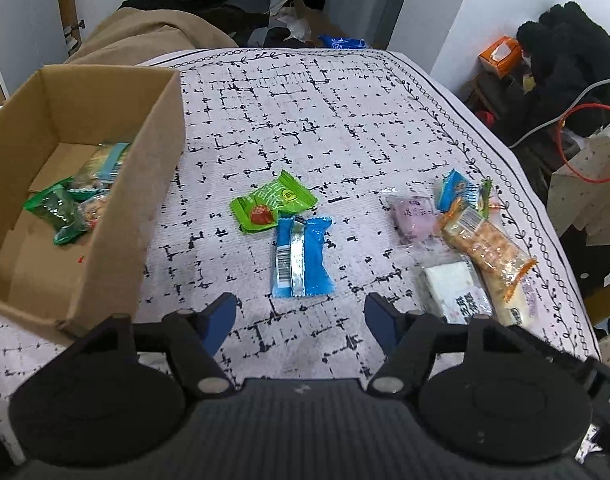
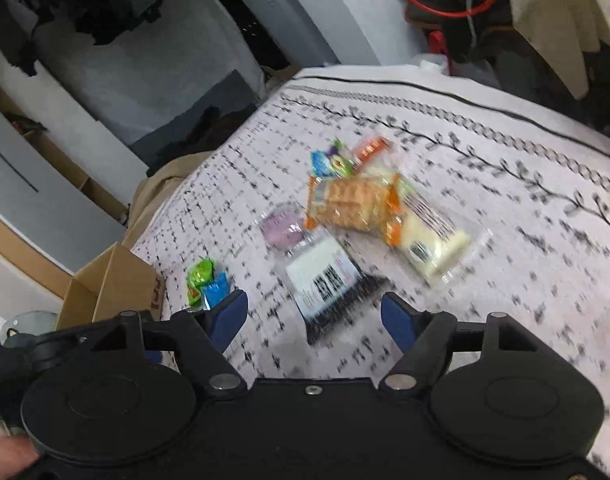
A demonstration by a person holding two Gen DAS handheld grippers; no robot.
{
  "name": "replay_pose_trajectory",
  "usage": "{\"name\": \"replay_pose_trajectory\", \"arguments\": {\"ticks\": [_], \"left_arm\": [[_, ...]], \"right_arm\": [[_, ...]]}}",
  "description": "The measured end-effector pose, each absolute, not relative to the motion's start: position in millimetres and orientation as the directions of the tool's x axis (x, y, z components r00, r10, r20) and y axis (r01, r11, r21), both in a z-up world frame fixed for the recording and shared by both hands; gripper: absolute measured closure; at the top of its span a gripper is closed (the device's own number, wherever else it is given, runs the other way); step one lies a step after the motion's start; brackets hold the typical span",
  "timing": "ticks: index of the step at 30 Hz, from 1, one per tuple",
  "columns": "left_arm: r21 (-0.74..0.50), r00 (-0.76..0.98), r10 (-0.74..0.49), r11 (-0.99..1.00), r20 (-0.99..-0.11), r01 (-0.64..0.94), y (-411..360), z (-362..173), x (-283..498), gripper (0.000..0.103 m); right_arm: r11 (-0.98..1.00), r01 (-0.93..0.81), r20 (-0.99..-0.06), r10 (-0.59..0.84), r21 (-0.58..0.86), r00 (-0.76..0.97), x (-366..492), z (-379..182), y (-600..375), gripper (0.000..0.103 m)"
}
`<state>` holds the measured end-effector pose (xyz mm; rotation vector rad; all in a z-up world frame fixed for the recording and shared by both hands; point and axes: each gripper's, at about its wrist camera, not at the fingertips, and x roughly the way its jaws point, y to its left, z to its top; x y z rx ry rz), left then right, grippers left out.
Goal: Organize snacks
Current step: 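Move both open grippers back toward the remaining snack pile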
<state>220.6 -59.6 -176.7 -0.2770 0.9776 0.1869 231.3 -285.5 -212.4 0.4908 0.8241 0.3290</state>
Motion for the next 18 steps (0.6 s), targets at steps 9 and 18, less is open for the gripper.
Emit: {"name": "replay_pose_trajectory", "arguments": {"ticks": [9, 18], "left_arm": [[-0.148, 0.525, 0.032, 0.943, -0.85, -0.298, -55.7, -200.5, 237.6, 0.038], [-0.145, 0.507, 0.043, 0.934, -0.861, -0.326, -50.2, -213.1, 253.1, 0.044]], "right_arm": [[0.883, -0.187, -0.607, 0.437, 0.431, 0.663, 253.8, -214.3, -260.5, 0.027], [0.904, -0.213, -0.643, 0.416, 0.372, 0.643, 259.9, -226.2, -251.6, 0.026]]}}
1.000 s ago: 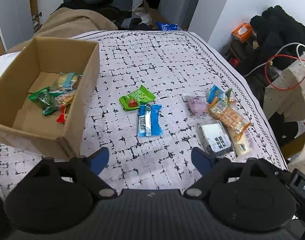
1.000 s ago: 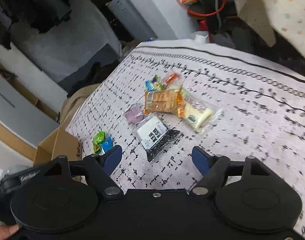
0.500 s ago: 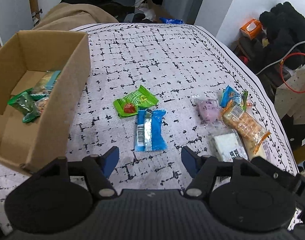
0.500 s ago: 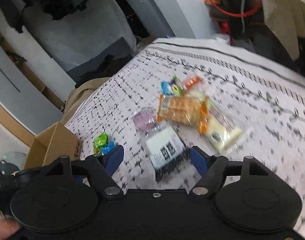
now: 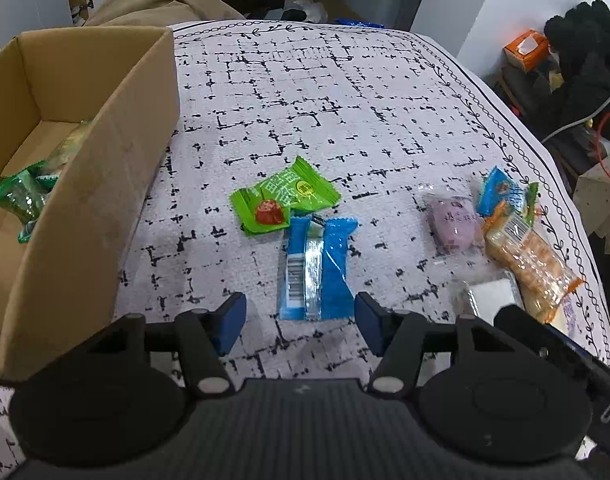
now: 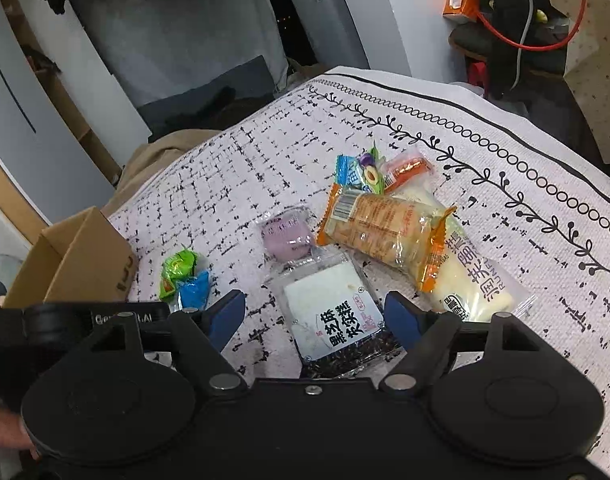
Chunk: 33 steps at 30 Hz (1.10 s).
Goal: Organize snacks
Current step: 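Move both open grippers back toward the remaining snack pile, then grasp the black-and-white packet with the right gripper while the left grasps the blue candy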
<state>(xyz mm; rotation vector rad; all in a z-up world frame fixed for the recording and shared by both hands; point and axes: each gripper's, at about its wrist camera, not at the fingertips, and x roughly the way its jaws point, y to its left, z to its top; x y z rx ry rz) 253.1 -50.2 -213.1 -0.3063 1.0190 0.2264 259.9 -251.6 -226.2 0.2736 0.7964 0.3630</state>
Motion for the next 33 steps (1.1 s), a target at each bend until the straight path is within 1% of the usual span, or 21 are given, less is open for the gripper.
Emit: {"name": "replay_pose_trajectory", "arguments": {"ticks": [4, 8, 10, 11, 12, 13, 17, 18, 19, 21, 22, 24, 26, 27, 28, 33], "left_arm": [[-0.137, 0.511, 0.049, 0.937, -0.858, -0.321, -51.5, -216.1, 258.5, 0.044], [-0.106, 0.523, 0.08, 0.943, -0.849, -0.316, -55.0, -221.1, 264.7, 0.044], [-0.093, 0.532, 0.099, 0.942, -0.841, -0.322, -57.3, -225.2, 265.3, 0.044], [-0.087, 0.535, 0.107, 0.942, -0.838, -0.325, -58.9, -225.8, 264.0, 0.047], [-0.083, 0.54, 0.109, 0.944, -0.835, -0.32, -60.3, -225.0, 262.8, 0.057], [-0.083, 0.544, 0.105, 0.947, -0.833, -0.31, -61.8, -224.1, 261.3, 0.065], [-0.101, 0.546, 0.085, 0.948, -0.834, -0.302, -59.9, -221.1, 254.8, 0.068], [-0.104, 0.545, 0.084, 0.947, -0.835, -0.305, -58.7, -220.3, 252.3, 0.075], [-0.108, 0.543, 0.081, 0.945, -0.836, -0.307, -56.8, -219.0, 249.1, 0.088], [-0.127, 0.545, 0.066, 0.942, -0.836, -0.31, -53.8, -214.4, 242.6, 0.089], [-0.133, 0.551, 0.062, 0.942, -0.832, -0.307, -53.3, -211.5, 239.0, 0.094], [-0.132, 0.563, 0.06, 0.947, -0.825, -0.293, -54.3, -205.3, 234.3, 0.098], [-0.152, 0.567, 0.045, 0.944, -0.822, -0.294, -53.9, -201.4, 230.8, 0.098], [-0.161, 0.567, 0.039, 0.941, -0.823, -0.299, -52.9, -200.3, 229.4, 0.099], [-0.168, 0.567, 0.037, 0.938, -0.823, -0.305, -51.7, -199.0, 227.7, 0.099], [-0.205, 0.585, 0.02, 0.926, -0.811, -0.316, -43.3, -190.9, 218.5, 0.1]], "right_arm": [[0.929, -0.21, -0.666, 0.365, 0.305, 0.65, 259.3, -228.7, -247.5, 0.027], [0.934, -0.223, -0.68, 0.356, 0.279, 0.641, 257.8, -232.6, -243.7, 0.027], [0.942, -0.237, -0.696, 0.336, 0.238, 0.634, 255.1, -236.3, -239.0, 0.03], [0.945, -0.242, -0.704, 0.327, 0.222, 0.63, 253.9, -237.5, -237.0, 0.035], [0.946, -0.244, -0.711, 0.322, 0.213, 0.625, 252.6, -238.7, -235.8, 0.042], [0.947, -0.244, -0.721, 0.318, 0.209, 0.616, 251.3, -240.0, -235.2, 0.042], [0.945, -0.252, -0.723, 0.323, 0.209, 0.611, 243.4, -237.3, -234.0, 0.047], [0.945, -0.253, -0.722, 0.321, 0.206, 0.613, 241.3, -235.3, -233.5, 0.048], [0.947, -0.253, -0.718, 0.317, 0.2, 0.619, 238.7, -232.4, -233.1, 0.048], [0.949, -0.248, -0.71, 0.309, 0.192, 0.632, 236.3, -226.6, -232.6, 0.05], [0.95, -0.247, -0.705, 0.309, 0.193, 0.638, 234.8, -222.9, -232.6, 0.05], [0.948, -0.252, -0.7, 0.314, 0.194, 0.641, 233.1, -216.9, -232.1, 0.051], [0.945, -0.268, -0.702, 0.321, 0.189, 0.636, 231.0, -212.5, -230.1, 0.053], [0.944, -0.275, -0.704, 0.322, 0.184, 0.633, 229.6, -210.2, -229.3, 0.057], [0.942, -0.28, -0.704, 0.324, 0.183, 0.632, 228.3, -208.1, -228.9, 0.063], [0.943, -0.265, -0.706, 0.327, 0.201, 0.628, 223.0, -200.9, -229.7, 0.07]]}}
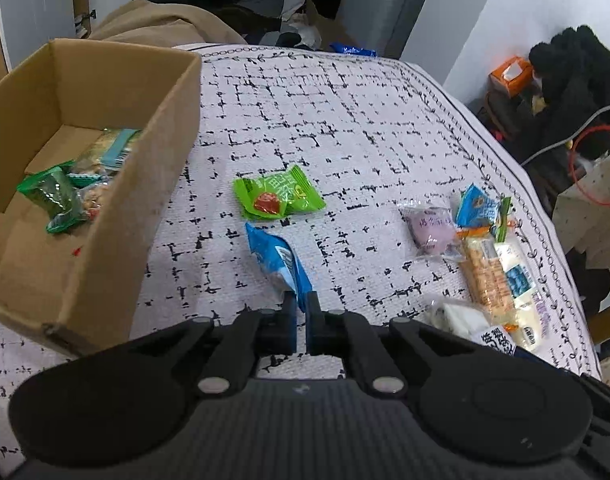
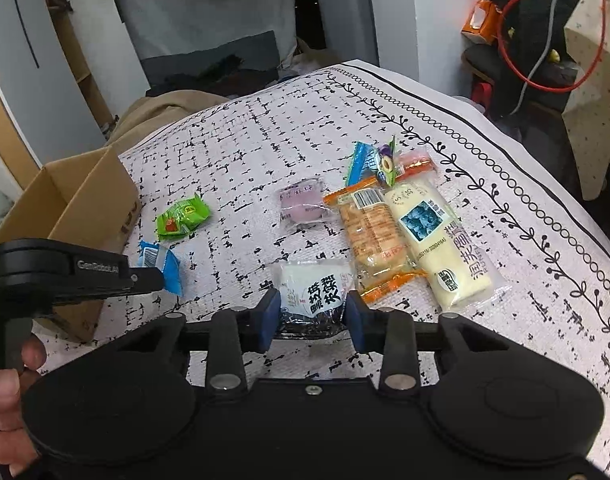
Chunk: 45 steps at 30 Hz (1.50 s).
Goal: Organize snacks
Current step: 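Grasp the black-and-white packet with the right gripper while the left grasps the blue candy, then carry both snacks over the cardboard box and open both grippers to drop them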
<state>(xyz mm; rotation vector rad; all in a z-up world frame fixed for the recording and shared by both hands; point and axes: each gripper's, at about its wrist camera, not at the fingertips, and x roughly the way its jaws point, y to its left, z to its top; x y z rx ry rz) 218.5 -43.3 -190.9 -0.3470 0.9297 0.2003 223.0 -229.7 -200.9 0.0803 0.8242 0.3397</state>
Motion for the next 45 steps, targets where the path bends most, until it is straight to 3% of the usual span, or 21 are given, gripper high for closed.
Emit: {"name": "replay_pose_trajectory", "arguments": {"ticks": [20, 33, 40, 45], "left_arm": [[-0.348, 0.603, -0.112, 0.892, -0.79, -0.289, -36.5, -181.0, 198.4, 0.103], [-0.344, 0.683, -0.08, 0.902, -0.726, -0.26, -31.2, -134.1, 189.0, 0.103], [-0.4, 0.742, -0.09, 0.881, -0.664, -0.252, -15.5, -105.8, 181.3, 0.103], [-0.41, 0.7, -0.118, 0.872, -0.705, -0.266, -3.6, -115.7, 186.1, 0.103]], "right_arm": [[0.937, -0.257, -0.661, 0.349, 0.236, 0.665, 210.7, -195.8, -237.8, 0.075], [0.921, -0.306, -0.603, 0.388, 0.24, 0.697, 212.5, -154.1, -223.3, 0.076], [0.912, -0.351, -0.581, 0.405, 0.21, 0.706, 212.7, -126.3, -203.2, 0.076], [0.915, -0.348, -0.579, 0.4, 0.205, 0.71, 208.0, -122.6, -195.6, 0.076]]}}
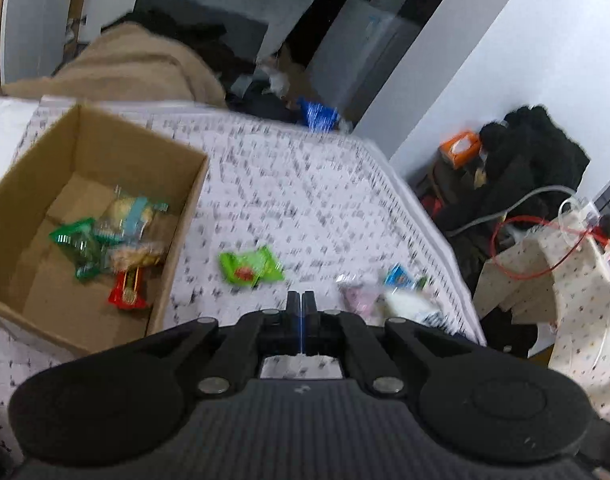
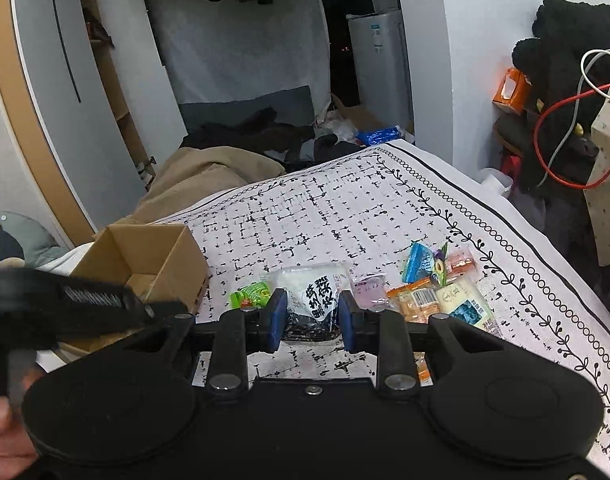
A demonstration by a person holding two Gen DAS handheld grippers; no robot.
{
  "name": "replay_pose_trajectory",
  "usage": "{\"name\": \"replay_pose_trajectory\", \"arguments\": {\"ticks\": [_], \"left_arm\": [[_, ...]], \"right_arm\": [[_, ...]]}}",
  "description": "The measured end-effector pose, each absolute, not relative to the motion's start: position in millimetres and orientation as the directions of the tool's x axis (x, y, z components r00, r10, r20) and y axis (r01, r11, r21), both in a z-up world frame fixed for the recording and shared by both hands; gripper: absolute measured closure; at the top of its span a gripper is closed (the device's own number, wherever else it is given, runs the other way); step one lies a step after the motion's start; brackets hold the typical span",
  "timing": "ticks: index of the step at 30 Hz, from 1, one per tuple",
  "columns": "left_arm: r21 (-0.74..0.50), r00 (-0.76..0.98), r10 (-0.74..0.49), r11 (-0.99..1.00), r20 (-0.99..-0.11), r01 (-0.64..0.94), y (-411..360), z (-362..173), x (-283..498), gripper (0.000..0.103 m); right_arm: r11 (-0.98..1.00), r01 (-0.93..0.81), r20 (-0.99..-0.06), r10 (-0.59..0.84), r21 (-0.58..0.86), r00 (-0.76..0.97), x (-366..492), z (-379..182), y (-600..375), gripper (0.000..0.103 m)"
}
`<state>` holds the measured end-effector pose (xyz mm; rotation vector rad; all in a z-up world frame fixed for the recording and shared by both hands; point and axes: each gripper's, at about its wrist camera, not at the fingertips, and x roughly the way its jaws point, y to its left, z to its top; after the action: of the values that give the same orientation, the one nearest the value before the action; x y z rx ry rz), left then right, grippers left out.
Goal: Organize snacks
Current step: 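Carry both snacks over the cardboard box and open both grippers to drop them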
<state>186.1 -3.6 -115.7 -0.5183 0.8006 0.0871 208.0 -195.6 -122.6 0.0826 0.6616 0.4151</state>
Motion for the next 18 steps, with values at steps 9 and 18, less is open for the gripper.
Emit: {"name": "replay_pose_trajectory", "arguments": {"ticks": [9, 18], "left_arm": [[-0.359, 0.557, -0.161, 0.894, -0.815, -0.267, -10.5, -149.9, 195.2, 0.087], [-0.298, 0.504, -0.083, 0.883, -0.86, -0.363, -6.3, -163.4, 191.2, 0.04]], "right_arm": [[0.931, -0.29, -0.615, 0.363, 0.219, 0.7, 199.8, -136.2, -200.5, 0.076], [0.935, -0.266, -0.628, 0.354, 0.234, 0.693, 195.2, -145.6, -206.3, 0.076]]}}
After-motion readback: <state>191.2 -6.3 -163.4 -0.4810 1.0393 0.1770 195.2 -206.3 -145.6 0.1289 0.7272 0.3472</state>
